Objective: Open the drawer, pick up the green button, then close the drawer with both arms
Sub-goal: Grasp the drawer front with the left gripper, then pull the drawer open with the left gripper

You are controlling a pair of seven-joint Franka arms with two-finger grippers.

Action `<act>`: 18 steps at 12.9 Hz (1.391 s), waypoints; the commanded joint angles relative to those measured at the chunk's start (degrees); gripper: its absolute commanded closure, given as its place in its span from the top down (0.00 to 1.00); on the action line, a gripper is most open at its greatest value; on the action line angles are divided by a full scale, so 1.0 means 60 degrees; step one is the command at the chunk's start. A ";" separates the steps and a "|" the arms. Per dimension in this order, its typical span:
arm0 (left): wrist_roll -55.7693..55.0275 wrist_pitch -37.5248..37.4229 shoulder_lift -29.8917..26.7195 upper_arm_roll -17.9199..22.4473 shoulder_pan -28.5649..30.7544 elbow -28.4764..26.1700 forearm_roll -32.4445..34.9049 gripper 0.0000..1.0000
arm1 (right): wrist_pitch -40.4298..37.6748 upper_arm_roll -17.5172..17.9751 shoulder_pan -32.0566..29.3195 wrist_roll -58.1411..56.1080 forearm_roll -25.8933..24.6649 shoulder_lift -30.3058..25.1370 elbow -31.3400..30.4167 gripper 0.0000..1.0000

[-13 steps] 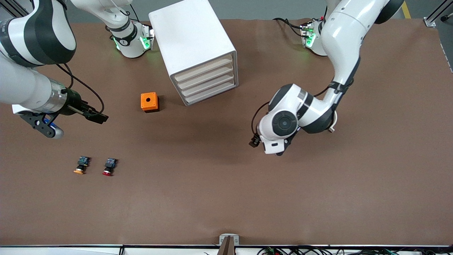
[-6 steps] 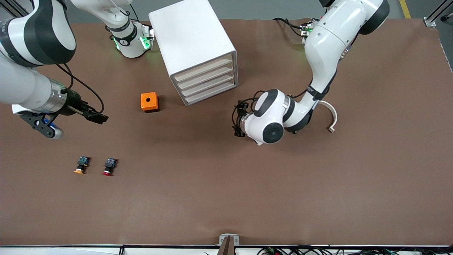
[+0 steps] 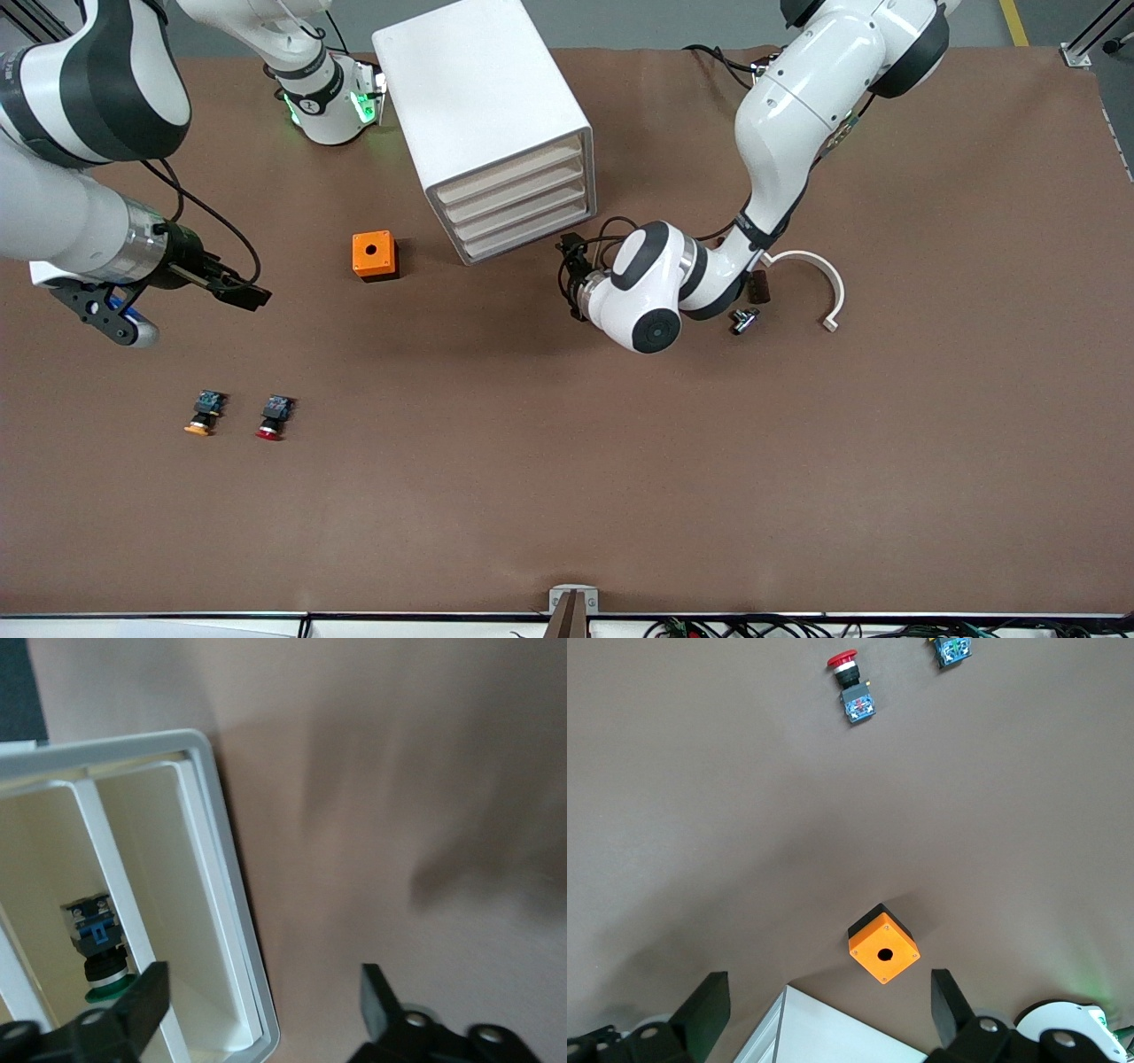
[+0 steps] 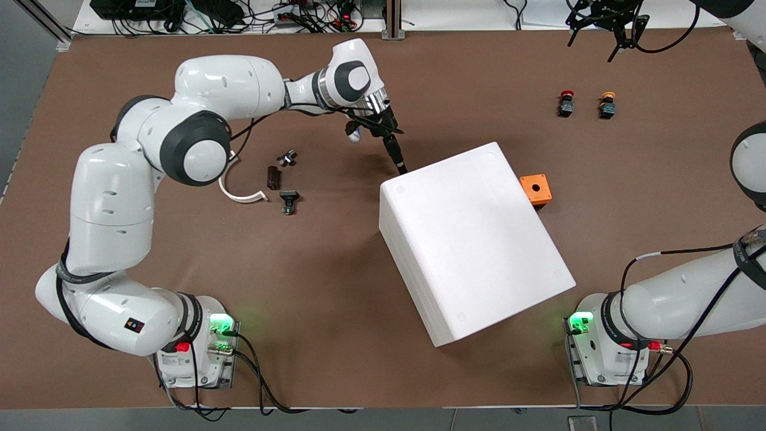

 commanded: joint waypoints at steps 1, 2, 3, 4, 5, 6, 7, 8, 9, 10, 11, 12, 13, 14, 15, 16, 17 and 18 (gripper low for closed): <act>-0.0823 0.0011 0.0450 0.0094 -0.0278 0.0203 -0.0651 0.83 | -0.0032 -0.0017 0.0040 0.0131 0.0111 -0.0058 0.0040 1.00; -0.0839 0.0011 0.0451 0.0094 -0.0424 0.0203 -0.0769 0.83 | -0.0032 -0.0017 0.0040 0.0131 0.0111 -0.0058 0.0040 1.00; -0.0854 -0.0047 0.0437 0.0094 -0.0469 0.0203 -0.0944 0.79 | -0.0032 -0.0017 0.0040 0.0131 0.0111 -0.0058 0.0040 1.00; -0.0854 -0.0105 0.0407 0.0094 -0.0469 0.0203 -0.1178 0.73 | -0.0032 -0.0017 0.0040 0.0117 0.0111 -0.0058 0.0040 1.00; -0.0941 -0.0149 0.0378 0.0094 -0.0469 0.0203 -0.1340 0.69 | -0.0032 -0.0017 0.0026 0.0131 0.0111 -0.0058 0.0040 1.00; -0.1058 -0.0353 0.0363 0.0051 -0.0469 0.0218 -0.1385 0.64 | -0.0032 -0.0017 0.0040 0.0131 0.0111 -0.0058 0.0040 1.00; -0.1190 -0.0558 0.0363 0.0007 -0.0469 0.0218 -0.1386 0.64 | -0.0032 -0.0017 0.0040 0.0131 0.0111 -0.0058 0.0040 1.00; -0.1278 -0.0763 0.0349 -0.0008 -0.0469 0.0218 -0.1400 0.64 | -0.0032 -0.0017 0.0026 0.0131 0.0111 -0.0058 0.0040 1.00; -0.1337 -0.0852 0.0349 -0.0008 -0.0484 0.0218 -0.1444 0.61 | -0.0032 -0.0017 0.0040 0.0117 0.0111 -0.0058 0.0025 1.00; -0.1337 -0.0868 0.0349 -0.0023 -0.0585 0.0218 -0.1560 0.58 | -0.0032 -0.0017 0.0040 0.0131 0.0111 -0.0058 0.0025 1.00; -0.1337 -0.0868 0.0363 -0.0023 -0.0644 0.0218 -0.1706 0.58 | -0.0032 -0.0017 0.0040 0.0131 0.0111 -0.0058 0.0025 1.00; -0.1352 -0.0868 0.0363 -0.0023 -0.0659 0.0203 -0.1751 0.58 | -0.0047 -0.0017 0.0040 0.0131 0.0111 -0.0058 0.0025 1.00; -0.1352 -0.0868 0.0363 -0.0023 -0.0790 0.0203 -0.1795 0.57 | -0.0047 -0.0017 0.0040 0.0131 0.0111 -0.0058 0.0025 1.00; -0.1352 -0.0868 0.0407 -0.0023 -0.0907 0.0203 -0.1810 0.57 | -0.0047 -0.0017 0.0040 0.0131 0.0111 -0.0058 0.0025 1.00; -0.1352 -0.0868 0.0436 -0.0023 -0.0981 0.0203 -0.1825 0.57 | -0.0047 -0.0017 0.0040 0.0131 0.0111 -0.0058 0.0025 1.00; -0.1352 -0.0868 0.0436 -0.0023 -0.1054 0.0203 -0.1825 0.51 | -0.0047 -0.0017 0.0040 0.0131 0.0111 -0.0058 0.0025 1.00; -0.1337 -0.0868 0.0436 -0.0023 -0.1055 0.0203 -0.1825 0.42 | -0.0047 -0.0017 0.0040 0.0131 0.0111 -0.0058 0.0011 1.00; -0.1308 -0.0868 0.0436 -0.0008 -0.1055 0.0203 -0.1825 0.29 | -0.0047 -0.0017 0.0040 0.0131 0.0111 -0.0058 0.0010 1.00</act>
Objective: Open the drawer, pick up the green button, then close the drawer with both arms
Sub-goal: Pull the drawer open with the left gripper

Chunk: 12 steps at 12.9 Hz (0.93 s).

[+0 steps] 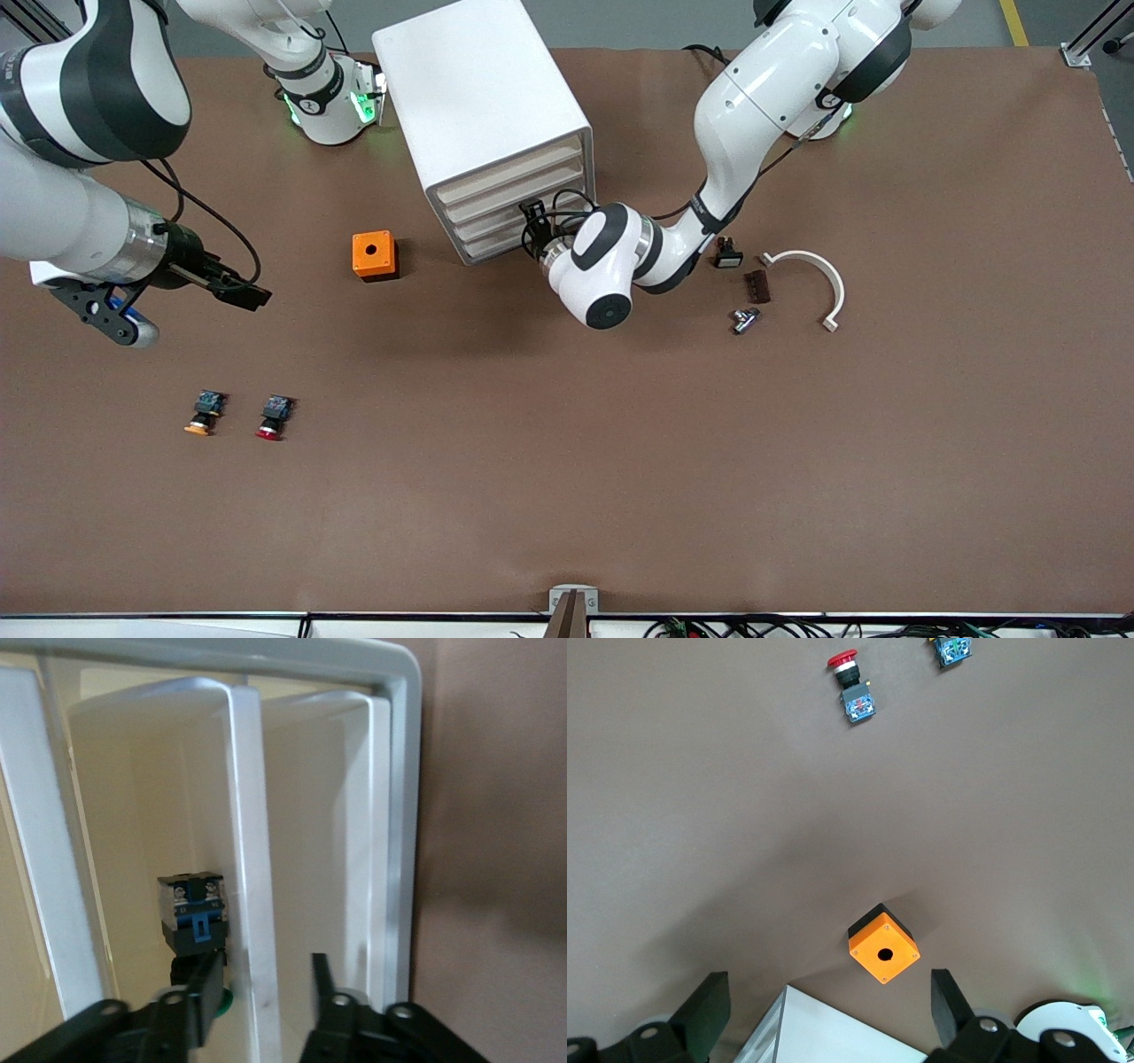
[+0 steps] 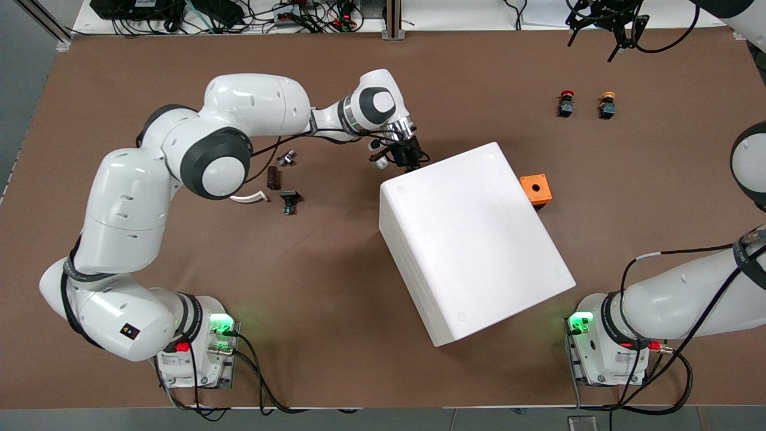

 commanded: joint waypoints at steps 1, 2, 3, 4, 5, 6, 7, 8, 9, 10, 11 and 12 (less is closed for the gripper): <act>-0.0010 -0.0102 0.0019 0.0056 -0.0004 0.0046 -0.0164 0.19 | -0.0046 -0.0018 0.0039 0.0131 0.0111 -0.0058 0.0010 1.00; 0.0005 -0.0087 0.0048 0.0056 -0.0018 0.0060 -0.0163 0.04 | -0.0046 -0.0018 0.0039 0.0131 0.0111 -0.0058 0.0010 1.00; 0.0020 -0.0101 0.0048 0.0070 -0.0004 0.0046 -0.0149 0.00 | -0.0046 -0.0018 0.0039 0.0131 0.0111 -0.0058 0.0010 1.00; 0.0034 -0.0102 0.0034 0.0114 0.0054 0.0060 -0.0163 0.00 | -0.0046 -0.0018 0.0039 0.0131 0.0111 -0.0058 0.0010 1.00; 0.0020 -0.0102 0.0033 0.0129 0.0084 0.0060 -0.0149 0.00 | -0.0046 -0.0018 0.0039 0.0131 0.0111 -0.0058 0.0010 1.00; 0.0034 -0.0102 0.0033 0.0172 0.0113 0.0060 -0.0134 0.00 | -0.0046 -0.0018 0.0039 0.0117 0.0111 -0.0058 0.0010 1.00; 0.0064 -0.0087 0.0004 0.0318 0.0142 0.0089 -0.0120 0.00 | -0.0046 -0.0018 0.0039 0.0131 0.0111 -0.0058 0.0010 1.00; 0.0136 -0.0087 -0.0039 0.0508 0.0157 0.0104 -0.0105 0.00 | -0.0046 -0.0018 0.0039 0.0131 0.0111 -0.0058 -0.0004 1.00; 0.0282 -0.0101 -0.0069 0.0785 0.0288 0.0191 -0.0119 0.00 | -0.0017 -0.0018 0.0053 0.0131 0.0111 -0.0058 -0.0019 1.00; 0.0400 -0.0102 -0.0055 0.0817 0.0536 0.0323 -0.0119 0.00 | 0.0070 -0.0018 0.0184 0.0247 0.0111 -0.0058 -0.0034 1.00; 0.0546 -0.0102 -0.0011 0.0817 0.0828 0.0469 -0.0134 0.00 | 0.0404 -0.0033 0.0519 0.0408 0.0067 -0.0073 -0.0251 1.00; 0.0707 -0.0102 -0.0011 0.0803 0.1150 0.0558 -0.0149 0.00 | 0.0785 -0.0033 0.0681 0.0917 0.0067 -0.0102 -0.0515 1.00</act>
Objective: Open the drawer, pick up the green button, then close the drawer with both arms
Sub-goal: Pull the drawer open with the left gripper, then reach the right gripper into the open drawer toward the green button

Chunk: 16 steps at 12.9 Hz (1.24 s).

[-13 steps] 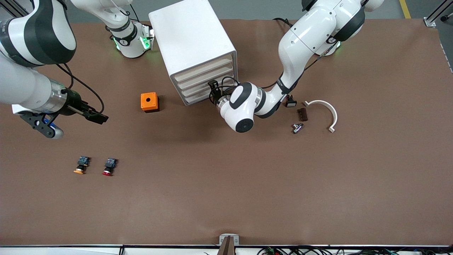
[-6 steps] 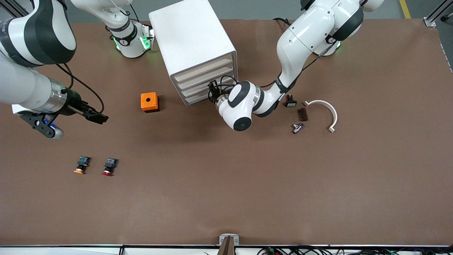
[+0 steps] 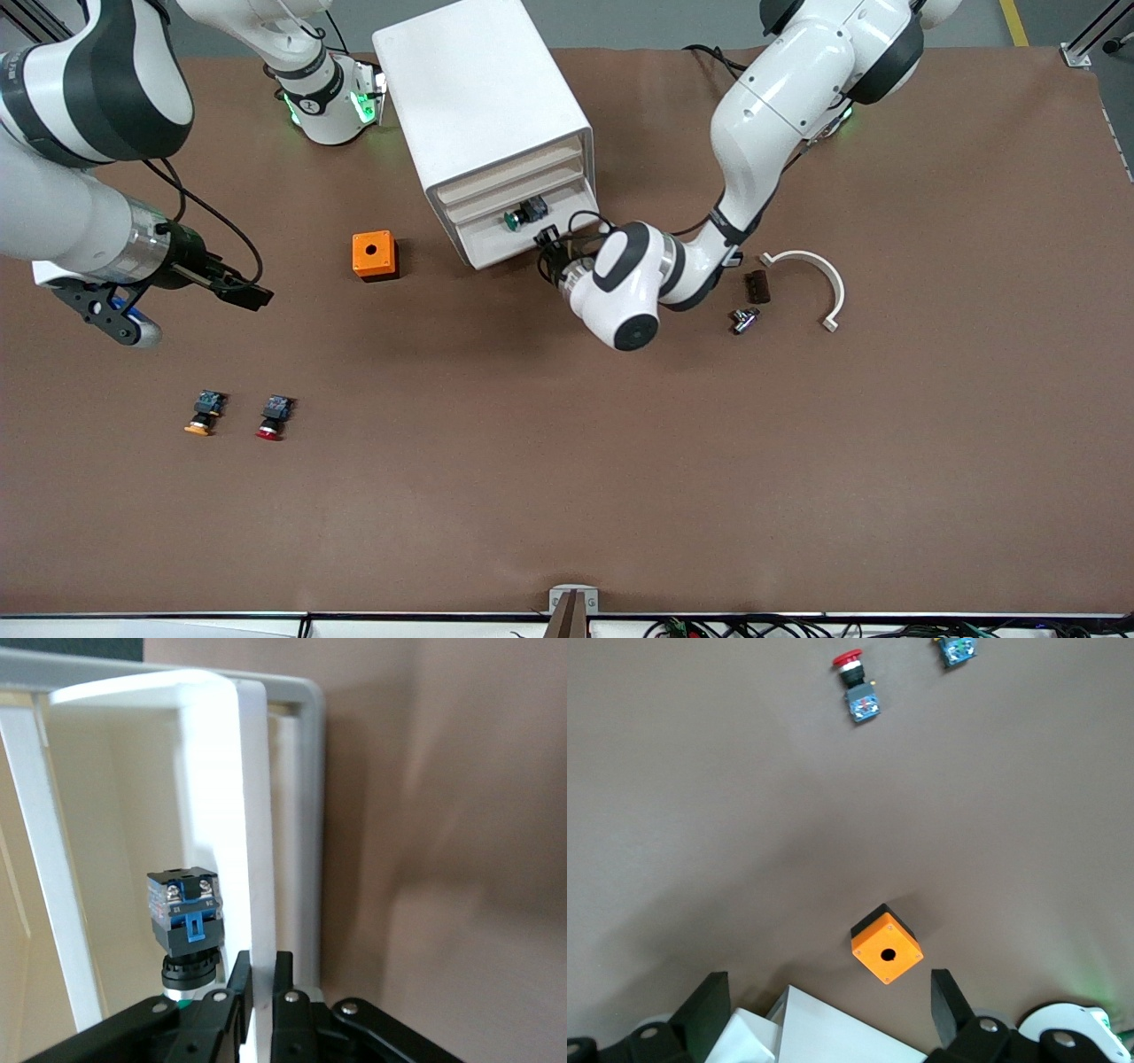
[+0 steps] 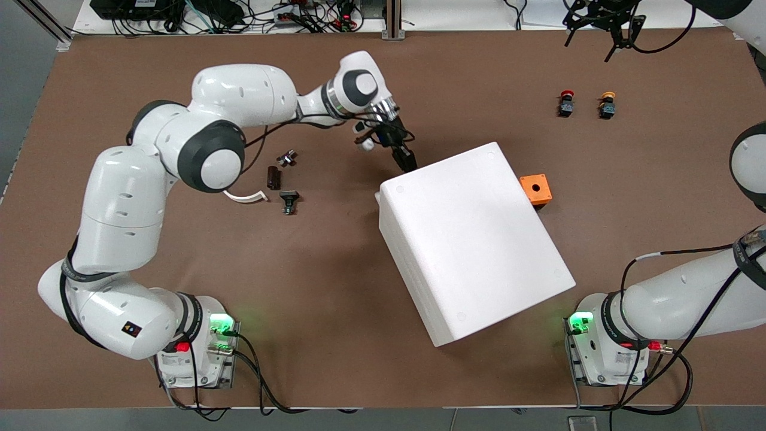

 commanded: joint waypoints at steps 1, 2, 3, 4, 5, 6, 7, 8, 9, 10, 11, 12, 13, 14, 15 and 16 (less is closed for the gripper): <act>0.0656 0.0044 0.0031 0.0068 0.0712 0.0211 -0.0113 0.00 | 0.0866 -0.0036 0.0667 0.1354 0.0064 -0.0108 -0.0635 1.00; 0.0832 0.0073 0.0060 0.0082 0.0888 0.0284 -0.0244 0.00 | 0.1087 -0.0036 0.1089 0.1882 0.0064 -0.0094 -0.0681 1.00; 0.0921 0.0088 0.0074 0.0097 0.0948 0.0313 -0.0318 0.00 | 0.1321 -0.0036 0.1514 0.2627 0.0064 -0.0065 -0.0681 1.00; 0.0936 0.0088 0.0060 0.0097 0.0963 0.0328 -0.0333 0.27 | 0.1613 -0.0051 0.2055 0.3360 0.0049 -0.0021 -0.0725 1.00; 0.0922 0.0103 0.0002 0.0097 0.0949 0.0328 -0.0319 0.73 | 0.1979 -0.0051 0.2640 0.4063 -0.0096 0.0052 -0.0827 1.00; 0.0893 0.0088 -0.0042 0.0097 0.0963 0.0343 -0.0319 0.88 | 0.2316 -0.0051 0.3096 0.4781 -0.0242 0.0198 -0.0929 1.00; 0.0892 0.0074 -0.0144 0.0097 0.1036 0.0343 -0.0319 1.00 | 0.2697 -0.0051 0.3666 0.5571 -0.0505 0.0344 -0.1046 1.00; 0.0878 0.0045 -0.0189 0.0083 0.1225 0.0343 -0.0289 1.00 | 0.2961 -0.0051 0.4150 0.6362 -0.0870 0.0563 -0.1091 1.00; 0.0892 0.0030 -0.0291 0.0111 0.1300 0.0372 -0.0217 1.00 | 0.3182 -0.0051 0.4575 0.7066 -0.1062 0.0769 -0.1091 1.00; 0.0907 0.0030 -0.0379 0.0286 0.1373 0.0459 -0.0143 1.00 | 0.3358 -0.0051 0.5044 0.7639 -0.1180 0.1003 -0.1091 1.00; 0.0907 0.0030 -0.0380 0.0476 0.1403 0.0634 0.0060 1.00 | 0.3534 -0.0051 0.5411 0.8181 -0.1312 0.1165 -0.1091 1.00; 0.0907 0.0030 -0.0380 0.0667 0.1417 0.0839 0.0294 1.00 | 0.3695 -0.0051 0.5690 0.8694 -0.1415 0.1311 -0.1091 1.00; 0.0994 0.0088 -0.0380 0.1074 0.1374 0.1044 0.0514 1.00 | 0.3784 -0.0051 0.6056 0.9178 -0.1532 0.1472 -0.1077 1.00; 0.1343 0.0132 -0.0380 0.1441 0.1287 0.1249 0.0690 1.00 | 0.3857 -0.0051 0.6335 0.9632 -0.1692 0.1619 -0.1077 1.00; 0.1868 0.0147 -0.0394 0.1633 0.1315 0.1353 0.0750 1.00 | 0.3916 -0.0051 0.6526 1.0101 -0.1810 0.1751 -0.1077 1.00; 0.2410 0.0161 -0.0467 0.1809 0.1402 0.1368 0.0751 1.00 | 0.3960 -0.0051 0.6702 1.0395 -0.1811 0.1854 -0.1077 1.00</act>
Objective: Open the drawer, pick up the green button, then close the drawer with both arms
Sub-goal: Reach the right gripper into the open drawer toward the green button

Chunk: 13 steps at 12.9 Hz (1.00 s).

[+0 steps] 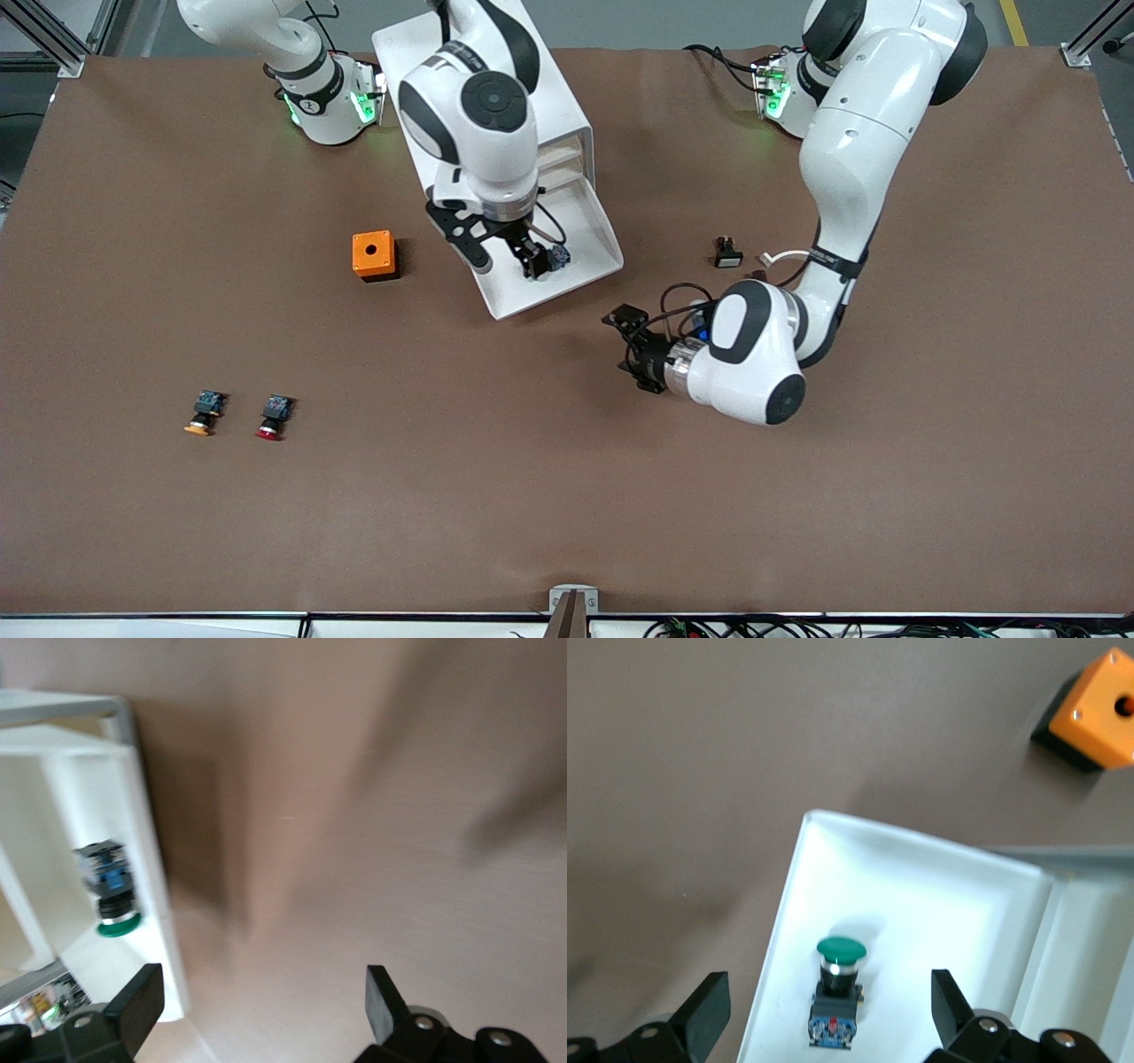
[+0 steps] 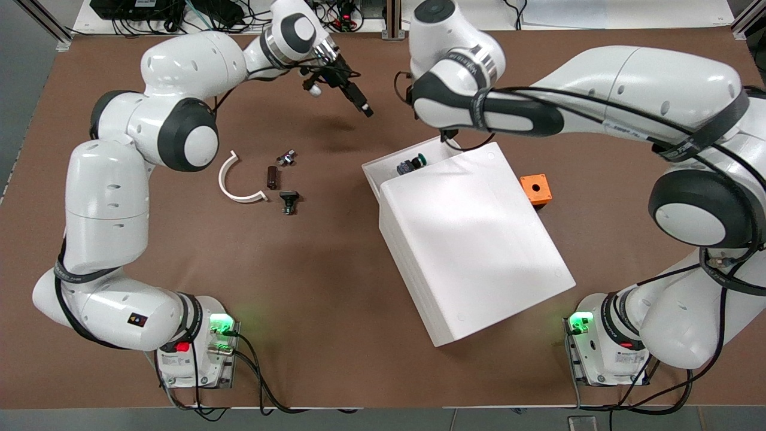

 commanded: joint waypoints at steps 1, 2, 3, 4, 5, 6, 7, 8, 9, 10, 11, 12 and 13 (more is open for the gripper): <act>0.1171 0.0043 -0.0311 0.0627 -0.0042 0.0088 0.0204 1.00 | 0.0184 -0.0117 0.0417 0.1021 -0.0263 0.0293 0.0063 1.00; 0.1712 -0.0001 -0.0501 0.0964 -0.0143 0.0074 0.0262 1.00 | 0.0272 -0.0102 0.0491 0.1213 -0.0263 0.0440 0.0049 1.00; 0.2167 -0.0030 -0.0604 0.1010 -0.0159 0.0074 0.0712 1.00 | 0.0447 -0.0102 0.0550 0.1432 -0.0249 0.0630 0.0049 1.00; 0.2578 -0.0030 -0.0648 0.0924 -0.0188 0.0074 0.1296 1.00 | 0.0681 -0.0102 0.0565 0.1652 -0.0248 0.0806 0.0034 1.00; 0.3017 -0.0030 -0.0765 0.0909 -0.0333 0.0074 0.1723 1.00 | 0.0901 -0.0102 0.0666 0.1712 -0.0248 0.0996 0.0049 1.00; 0.3674 -0.0030 -0.0853 0.0937 -0.0509 0.0074 0.2090 1.00 | 0.1091 -0.0102 0.0754 0.1800 -0.0248 0.1201 0.0049 1.00; 0.4362 -0.0030 -0.0854 0.0923 -0.0525 0.0074 0.2340 1.00 | 0.1224 -0.0102 0.0770 0.1801 -0.0248 0.1304 0.0049 1.00; 0.5181 -0.0030 -0.0970 0.0923 -0.0525 0.0074 0.2473 1.00 | 0.1283 -0.0102 0.0784 0.1815 -0.0248 0.1364 0.0049 1.00; 0.6146 -0.0045 -0.1073 0.0923 -0.0525 0.0030 0.2634 1.00 | 0.1298 -0.0102 0.0785 0.1815 -0.0248 0.1408 0.0049 1.00; 0.6939 -0.0045 -0.1088 0.0880 -0.0525 0.0015 0.2824 1.00 | 0.1313 -0.0102 0.0785 0.1815 -0.0248 0.1481 0.0078 1.00; 0.7614 -0.0045 -0.1088 0.0778 -0.0511 0.0015 0.2855 1.00 | 0.1400 -0.0102 0.0843 0.1888 -0.0234 0.1539 0.0078 1.00; 0.8099 -0.0045 -0.1088 0.0762 -0.0525 0.0015 0.2971 1.00 | 0.1531 -0.0102 0.0858 0.1961 -0.0234 0.1641 0.0063 1.00; 0.8670 -0.0045 -0.1103 0.0704 -0.0598 0.0001 0.3465 1.00 | 0.1576 -0.0102 0.0872 0.1962 -0.0234 0.1729 0.0078 1.00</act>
